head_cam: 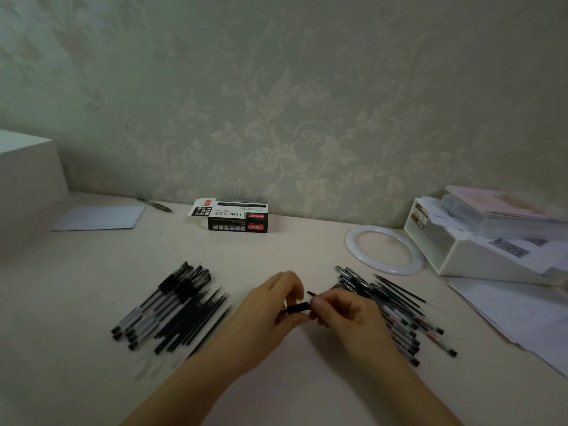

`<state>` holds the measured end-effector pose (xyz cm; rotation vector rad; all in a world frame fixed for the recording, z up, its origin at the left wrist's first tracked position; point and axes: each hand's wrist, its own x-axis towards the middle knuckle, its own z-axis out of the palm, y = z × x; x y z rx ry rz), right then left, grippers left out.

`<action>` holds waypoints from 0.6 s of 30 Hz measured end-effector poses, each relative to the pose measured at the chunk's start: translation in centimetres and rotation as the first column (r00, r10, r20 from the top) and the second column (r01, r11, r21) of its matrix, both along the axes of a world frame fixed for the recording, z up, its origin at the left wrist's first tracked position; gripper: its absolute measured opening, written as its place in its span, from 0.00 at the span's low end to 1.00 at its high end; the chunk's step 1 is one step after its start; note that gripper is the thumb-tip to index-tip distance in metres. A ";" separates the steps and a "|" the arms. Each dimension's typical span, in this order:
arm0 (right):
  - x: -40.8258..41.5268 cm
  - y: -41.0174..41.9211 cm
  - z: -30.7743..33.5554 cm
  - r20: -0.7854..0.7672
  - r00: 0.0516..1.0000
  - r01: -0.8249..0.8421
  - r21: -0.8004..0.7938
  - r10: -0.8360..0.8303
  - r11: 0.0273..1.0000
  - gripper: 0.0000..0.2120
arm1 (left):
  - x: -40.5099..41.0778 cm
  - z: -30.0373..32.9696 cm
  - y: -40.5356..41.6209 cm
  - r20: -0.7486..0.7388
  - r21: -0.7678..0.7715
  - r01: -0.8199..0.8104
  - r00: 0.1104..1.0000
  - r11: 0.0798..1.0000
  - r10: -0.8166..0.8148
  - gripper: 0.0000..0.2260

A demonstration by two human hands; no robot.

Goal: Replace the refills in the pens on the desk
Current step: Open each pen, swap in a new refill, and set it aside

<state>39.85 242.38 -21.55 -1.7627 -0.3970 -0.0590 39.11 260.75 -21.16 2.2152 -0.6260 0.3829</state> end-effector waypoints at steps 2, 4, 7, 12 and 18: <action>0.0 0.0 -0.1 -0.013 1.000 0.010 0.021 -0.010 1.000 0.06 | 0.0 0.2 0.1 0.039 0.005 -0.011 0.999 1.000 0.011 0.07; 0.1 0.0 -0.1 -0.019 1.000 0.021 0.025 -0.021 0.999 0.05 | 0.1 0.2 0.1 0.026 0.005 -0.005 1.000 1.000 0.005 0.06; 0.1 -0.2 -0.3 -0.001 1.000 0.015 0.015 -0.015 1.000 0.06 | 0.2 0.2 0.2 -0.012 0.004 0.006 1.000 1.000 -0.006 0.05; 0.1 -0.3 0.0 -0.032 0.999 0.003 0.049 -0.002 0.999 0.08 | 0.0 -0.1 0.1 -0.036 0.013 -0.008 0.999 1.000 0.008 0.06; 0.1 -0.1 -0.1 -0.070 0.997 0.041 0.025 -0.039 0.999 0.04 | 0.1 -0.2 0.3 -0.002 0.054 -0.022 1.000 0.998 0.022 0.05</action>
